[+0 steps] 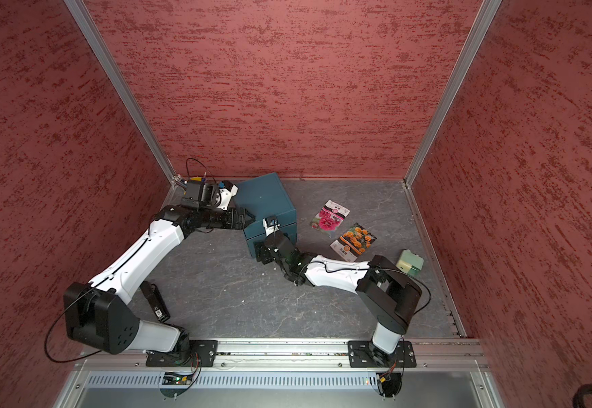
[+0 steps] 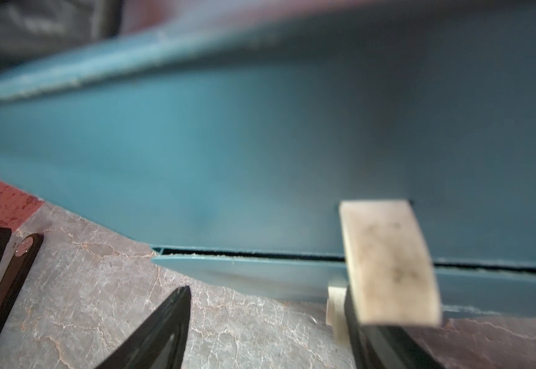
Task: Take the seed bags out of the drawer
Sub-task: Close the drawer in the storage box.
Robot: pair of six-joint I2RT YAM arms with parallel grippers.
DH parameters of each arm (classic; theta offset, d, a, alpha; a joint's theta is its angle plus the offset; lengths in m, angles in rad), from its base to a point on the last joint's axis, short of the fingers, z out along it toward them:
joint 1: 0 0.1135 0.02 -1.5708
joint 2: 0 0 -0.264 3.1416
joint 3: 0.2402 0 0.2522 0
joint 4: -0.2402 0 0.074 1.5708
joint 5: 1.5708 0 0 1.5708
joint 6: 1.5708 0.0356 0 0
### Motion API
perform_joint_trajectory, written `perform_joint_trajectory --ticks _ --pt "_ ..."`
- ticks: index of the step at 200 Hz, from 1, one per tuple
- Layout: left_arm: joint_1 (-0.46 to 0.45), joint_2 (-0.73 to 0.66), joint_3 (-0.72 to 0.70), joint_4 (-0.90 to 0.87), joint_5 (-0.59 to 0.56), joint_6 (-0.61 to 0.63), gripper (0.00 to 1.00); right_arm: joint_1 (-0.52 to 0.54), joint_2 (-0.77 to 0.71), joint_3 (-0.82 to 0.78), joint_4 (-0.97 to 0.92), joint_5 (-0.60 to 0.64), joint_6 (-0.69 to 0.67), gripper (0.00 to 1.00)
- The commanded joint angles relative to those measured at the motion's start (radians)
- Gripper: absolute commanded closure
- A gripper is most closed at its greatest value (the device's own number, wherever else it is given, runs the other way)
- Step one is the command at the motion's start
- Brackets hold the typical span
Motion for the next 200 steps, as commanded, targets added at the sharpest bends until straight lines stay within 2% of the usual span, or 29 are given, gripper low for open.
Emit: perform_joint_trajectory --ticks 1,54,119,154,200 --pt "0.003 -0.013 -0.009 -0.077 -0.001 0.035 0.04 -0.007 0.025 0.034 0.050 0.038 -0.008 0.21" --pt "0.002 -0.009 -0.009 -0.076 -0.001 0.038 0.04 -0.007 0.010 0.012 0.018 0.032 0.057 0.20" --pt "0.004 -0.003 -0.001 -0.067 0.005 0.036 0.04 -0.017 -0.179 -0.175 -0.138 -0.064 0.295 0.19" --pt "0.003 -0.005 0.001 -0.067 0.007 0.035 0.04 -0.042 -0.200 -0.272 -0.063 -0.156 0.447 0.22" --pt "0.001 -0.007 0.002 -0.075 0.010 0.035 0.04 -0.089 -0.114 -0.310 0.126 -0.234 0.588 0.31"
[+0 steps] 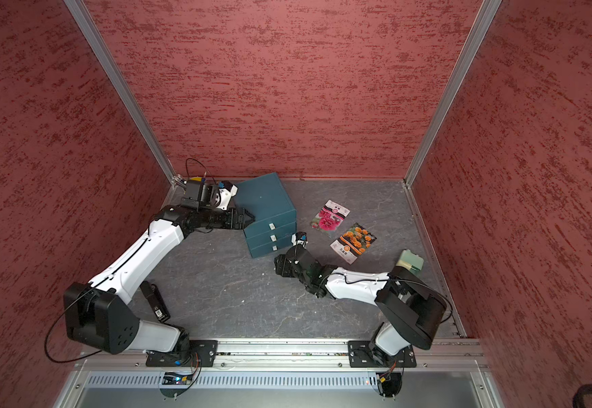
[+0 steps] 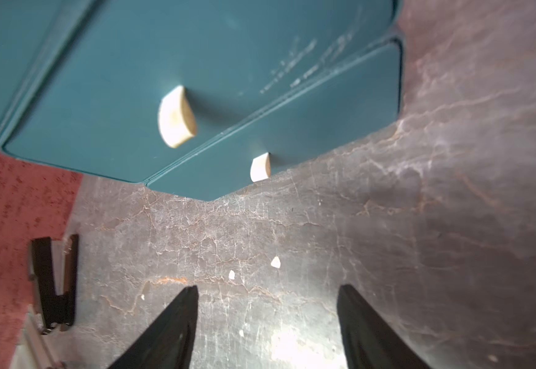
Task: Take the seed bags out of the drawer
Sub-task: Close the drawer in the storage box, then open the drawer in the storage box.
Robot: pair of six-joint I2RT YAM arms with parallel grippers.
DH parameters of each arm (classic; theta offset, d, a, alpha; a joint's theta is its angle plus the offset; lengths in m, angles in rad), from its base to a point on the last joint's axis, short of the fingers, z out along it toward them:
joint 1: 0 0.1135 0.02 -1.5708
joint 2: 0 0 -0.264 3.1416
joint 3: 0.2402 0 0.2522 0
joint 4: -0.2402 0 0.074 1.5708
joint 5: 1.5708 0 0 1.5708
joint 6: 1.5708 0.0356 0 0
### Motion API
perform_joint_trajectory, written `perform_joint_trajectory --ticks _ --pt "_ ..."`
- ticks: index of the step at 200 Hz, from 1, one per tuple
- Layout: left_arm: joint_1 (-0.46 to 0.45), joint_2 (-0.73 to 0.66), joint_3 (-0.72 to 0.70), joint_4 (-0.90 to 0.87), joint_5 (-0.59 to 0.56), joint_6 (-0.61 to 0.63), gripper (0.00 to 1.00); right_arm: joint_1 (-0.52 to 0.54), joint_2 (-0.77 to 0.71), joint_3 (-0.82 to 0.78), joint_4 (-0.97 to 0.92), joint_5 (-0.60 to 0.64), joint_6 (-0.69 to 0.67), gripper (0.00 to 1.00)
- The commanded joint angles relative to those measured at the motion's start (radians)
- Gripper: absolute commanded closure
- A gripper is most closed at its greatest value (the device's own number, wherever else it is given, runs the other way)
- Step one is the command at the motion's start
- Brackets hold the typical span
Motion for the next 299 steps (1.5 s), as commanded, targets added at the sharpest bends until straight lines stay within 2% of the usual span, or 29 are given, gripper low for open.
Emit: perform_joint_trajectory --ticks 1,44,110,299 --pt "-0.003 -0.007 0.002 -0.071 0.005 0.035 0.04 -0.029 0.045 -0.012 0.152 -0.071 0.118 0.31" --pt "-0.003 -0.006 0.001 -0.069 0.005 0.034 0.04 -0.064 0.144 -0.008 0.310 -0.114 0.218 0.36" --pt "0.001 -0.008 -0.007 -0.069 0.003 0.037 0.04 -0.078 0.264 -0.007 0.500 -0.090 0.315 0.45" --pt "0.002 -0.013 -0.011 -0.083 -0.002 0.045 0.03 -0.094 0.413 0.022 0.686 -0.039 0.402 0.57"
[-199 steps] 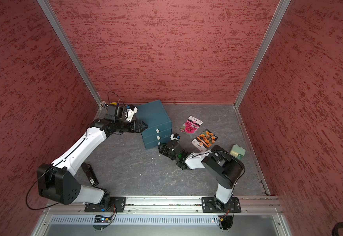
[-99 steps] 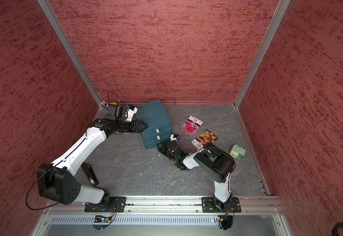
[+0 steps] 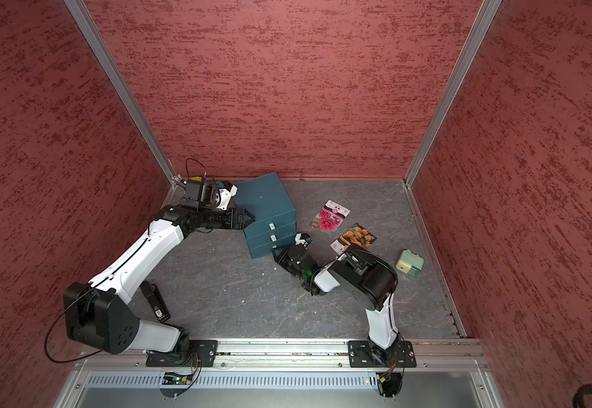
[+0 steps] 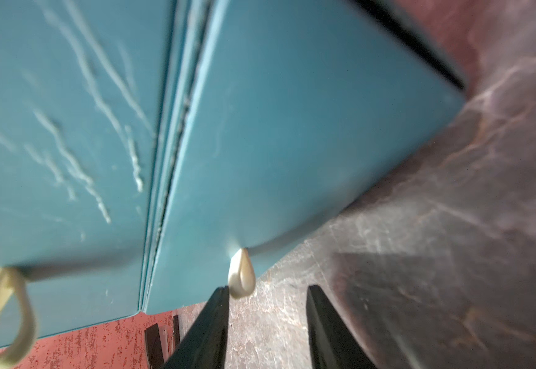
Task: Take the seed bags out of the drawer
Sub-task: Open the drawer in the storage box.
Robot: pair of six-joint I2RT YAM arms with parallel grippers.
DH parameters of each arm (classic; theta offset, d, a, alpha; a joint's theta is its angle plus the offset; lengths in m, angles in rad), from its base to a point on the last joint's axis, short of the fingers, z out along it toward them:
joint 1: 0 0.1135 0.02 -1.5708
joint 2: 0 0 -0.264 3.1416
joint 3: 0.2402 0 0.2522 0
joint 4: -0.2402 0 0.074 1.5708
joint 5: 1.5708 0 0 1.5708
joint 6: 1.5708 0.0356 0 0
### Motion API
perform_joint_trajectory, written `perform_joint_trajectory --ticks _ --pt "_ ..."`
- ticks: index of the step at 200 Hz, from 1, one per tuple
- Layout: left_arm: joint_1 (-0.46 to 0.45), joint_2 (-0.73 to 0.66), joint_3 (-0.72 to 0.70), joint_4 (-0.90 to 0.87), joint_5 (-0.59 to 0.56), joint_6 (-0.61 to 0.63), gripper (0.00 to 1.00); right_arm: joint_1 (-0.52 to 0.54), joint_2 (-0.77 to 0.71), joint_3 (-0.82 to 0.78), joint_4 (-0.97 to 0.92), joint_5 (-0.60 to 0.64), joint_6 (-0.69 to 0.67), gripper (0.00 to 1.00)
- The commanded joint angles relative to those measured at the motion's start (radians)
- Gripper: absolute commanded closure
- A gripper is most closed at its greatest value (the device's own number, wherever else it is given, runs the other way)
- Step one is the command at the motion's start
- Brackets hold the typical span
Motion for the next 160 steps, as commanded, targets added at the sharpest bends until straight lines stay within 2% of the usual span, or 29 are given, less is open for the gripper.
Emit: perform_joint_trajectory --ticks 1,40,79,141,160 --pt "0.001 -0.012 -0.011 -0.081 -0.003 0.044 0.03 -0.012 0.024 0.022 0.063 0.030 0.007 0.57" --pt "0.001 -0.012 -0.011 -0.081 -0.003 0.046 0.03 -0.015 0.036 0.036 0.072 0.033 0.007 0.61" --pt "0.001 -0.013 -0.013 -0.084 -0.005 0.049 0.03 -0.017 0.050 0.045 0.087 0.034 0.014 0.69" --pt "0.000 -0.014 -0.013 -0.086 -0.002 0.049 0.03 -0.019 0.049 0.033 0.092 0.033 0.018 1.00" --pt "0.000 -0.013 -0.011 -0.086 -0.002 0.049 0.03 -0.018 0.041 0.020 0.094 0.030 0.019 1.00"
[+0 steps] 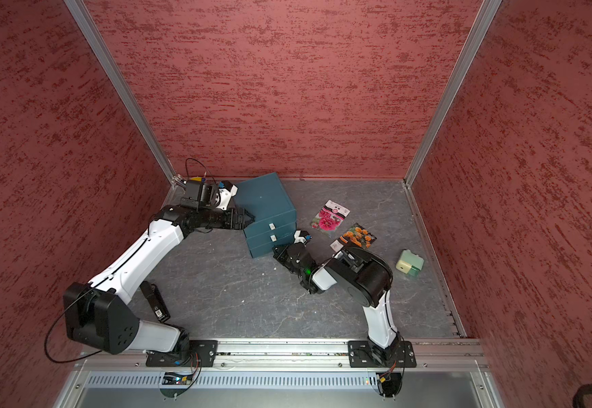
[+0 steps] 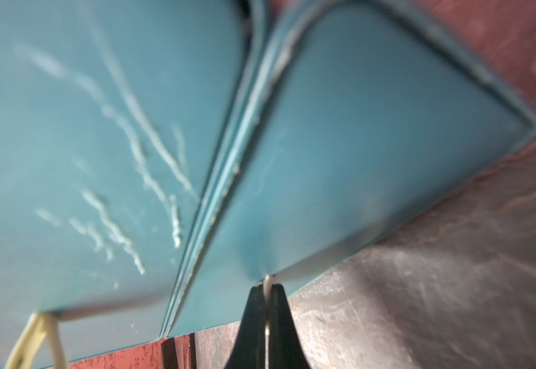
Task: Take the seed bags out of the drawer
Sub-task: Open the drawer in the storage box.
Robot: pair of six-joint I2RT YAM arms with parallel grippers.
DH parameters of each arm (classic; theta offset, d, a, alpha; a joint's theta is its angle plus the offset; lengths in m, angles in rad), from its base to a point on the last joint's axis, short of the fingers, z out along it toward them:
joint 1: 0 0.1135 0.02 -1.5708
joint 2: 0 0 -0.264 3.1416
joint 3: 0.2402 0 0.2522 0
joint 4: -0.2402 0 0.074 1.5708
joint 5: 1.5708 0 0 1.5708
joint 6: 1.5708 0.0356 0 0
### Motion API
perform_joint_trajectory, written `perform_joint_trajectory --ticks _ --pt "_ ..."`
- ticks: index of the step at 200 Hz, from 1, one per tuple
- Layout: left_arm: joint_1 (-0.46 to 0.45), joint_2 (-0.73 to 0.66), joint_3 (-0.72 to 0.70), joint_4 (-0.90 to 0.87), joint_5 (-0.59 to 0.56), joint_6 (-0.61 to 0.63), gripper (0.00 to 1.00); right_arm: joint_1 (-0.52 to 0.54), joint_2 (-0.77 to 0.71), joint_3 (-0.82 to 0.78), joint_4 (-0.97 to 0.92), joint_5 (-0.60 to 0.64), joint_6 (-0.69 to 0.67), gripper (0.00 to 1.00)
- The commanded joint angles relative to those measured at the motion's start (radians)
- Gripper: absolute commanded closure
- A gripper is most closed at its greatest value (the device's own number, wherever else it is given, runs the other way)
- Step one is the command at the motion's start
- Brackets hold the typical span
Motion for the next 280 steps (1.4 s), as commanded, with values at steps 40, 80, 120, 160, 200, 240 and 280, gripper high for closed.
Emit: perform_joint_trajectory --ticks 40,80,120,160,200,240,280 --pt "-0.001 -0.009 -0.010 -0.080 0.000 0.032 0.03 0.004 -0.043 -0.056 0.012 0.023 0.000 1.00" --pt "-0.002 -0.010 -0.008 -0.077 0.000 0.031 0.03 0.060 -0.118 -0.138 -0.016 0.052 0.017 1.00" --pt "-0.005 -0.011 -0.008 -0.074 0.001 0.030 0.03 0.114 -0.227 -0.213 -0.083 0.100 0.025 1.00" --pt "-0.005 -0.006 -0.005 -0.073 0.003 0.033 0.03 0.154 -0.339 -0.258 -0.207 0.123 0.022 1.00" --pt "-0.007 -0.006 -0.005 -0.071 0.003 0.032 0.03 0.169 -0.421 -0.309 -0.286 0.129 0.024 1.00" --pt "-0.006 -0.008 -0.006 -0.072 0.003 0.033 0.03 0.200 -0.480 -0.328 -0.355 0.140 0.035 1.00" --pt "-0.007 -0.010 -0.005 -0.073 0.002 0.034 0.03 0.244 -0.528 -0.348 -0.421 0.174 0.057 1.00"
